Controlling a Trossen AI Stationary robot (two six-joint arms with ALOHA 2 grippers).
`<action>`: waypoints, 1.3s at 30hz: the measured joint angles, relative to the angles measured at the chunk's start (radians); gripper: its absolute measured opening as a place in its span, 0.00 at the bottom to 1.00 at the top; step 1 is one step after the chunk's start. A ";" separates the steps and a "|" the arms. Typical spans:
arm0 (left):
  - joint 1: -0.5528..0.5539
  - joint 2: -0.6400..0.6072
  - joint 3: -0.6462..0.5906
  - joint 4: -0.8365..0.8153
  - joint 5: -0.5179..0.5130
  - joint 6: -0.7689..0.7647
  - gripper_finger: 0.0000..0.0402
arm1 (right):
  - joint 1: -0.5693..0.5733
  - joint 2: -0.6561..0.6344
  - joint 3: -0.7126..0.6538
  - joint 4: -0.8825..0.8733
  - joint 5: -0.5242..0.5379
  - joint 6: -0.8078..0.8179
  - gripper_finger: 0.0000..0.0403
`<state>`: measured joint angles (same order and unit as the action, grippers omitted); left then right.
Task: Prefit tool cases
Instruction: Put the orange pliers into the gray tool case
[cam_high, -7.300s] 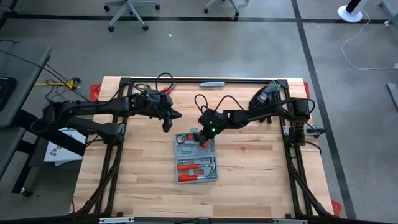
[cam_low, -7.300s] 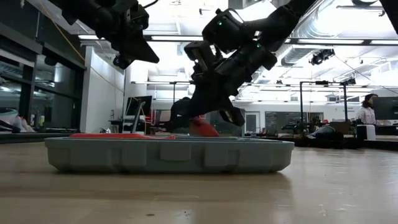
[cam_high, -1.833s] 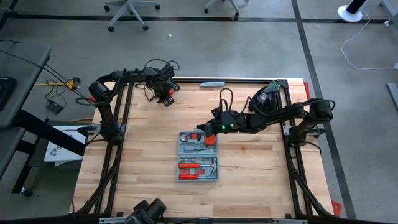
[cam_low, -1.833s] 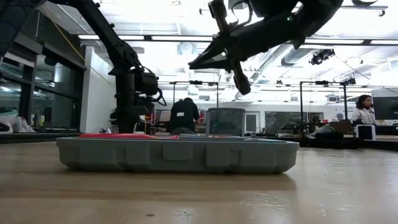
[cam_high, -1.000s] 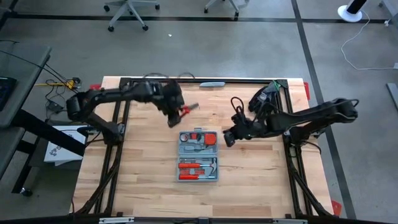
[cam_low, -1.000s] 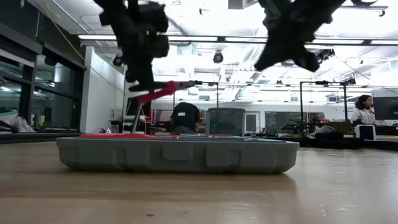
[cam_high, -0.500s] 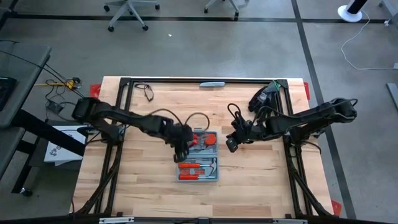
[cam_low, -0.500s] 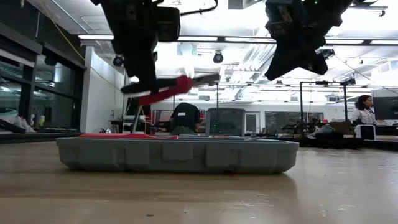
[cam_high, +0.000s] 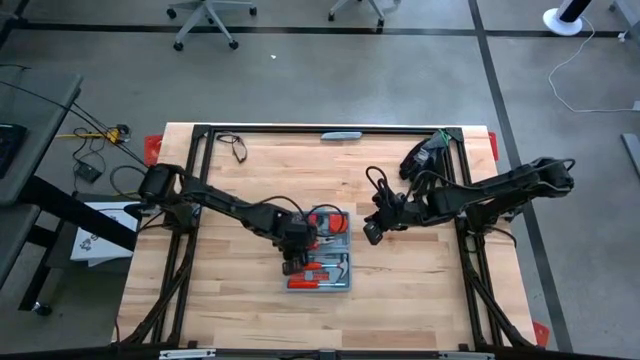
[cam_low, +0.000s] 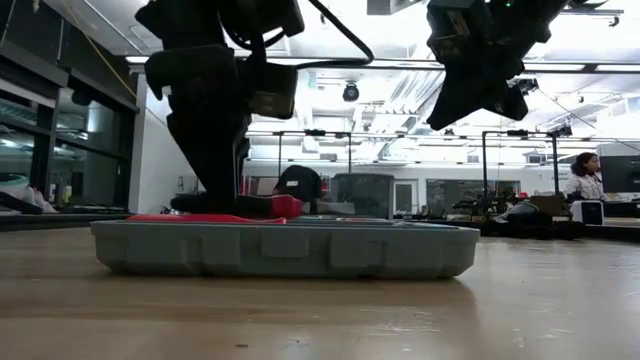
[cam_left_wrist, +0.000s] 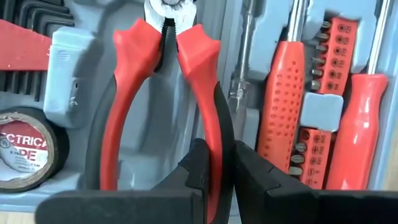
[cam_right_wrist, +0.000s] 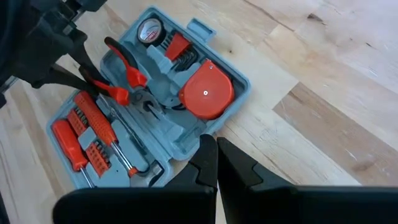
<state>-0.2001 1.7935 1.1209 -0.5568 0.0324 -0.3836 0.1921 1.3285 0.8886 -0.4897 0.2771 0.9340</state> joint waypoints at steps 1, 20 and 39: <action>0.001 0.000 0.000 0.002 -0.001 0.000 0.08 | 0.000 0.000 0.000 0.000 0.000 0.000 0.00; 0.046 0.003 0.063 -0.030 -0.034 0.102 0.08 | 0.000 0.000 0.000 0.000 0.000 0.000 0.00; 0.079 0.021 0.018 0.017 0.040 0.169 0.08 | 0.000 0.000 -0.001 0.001 0.000 -0.016 0.00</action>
<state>-0.1209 1.8141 1.1393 -0.5402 0.0720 -0.2145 0.1925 1.3289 0.8879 -0.4891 0.2775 0.9184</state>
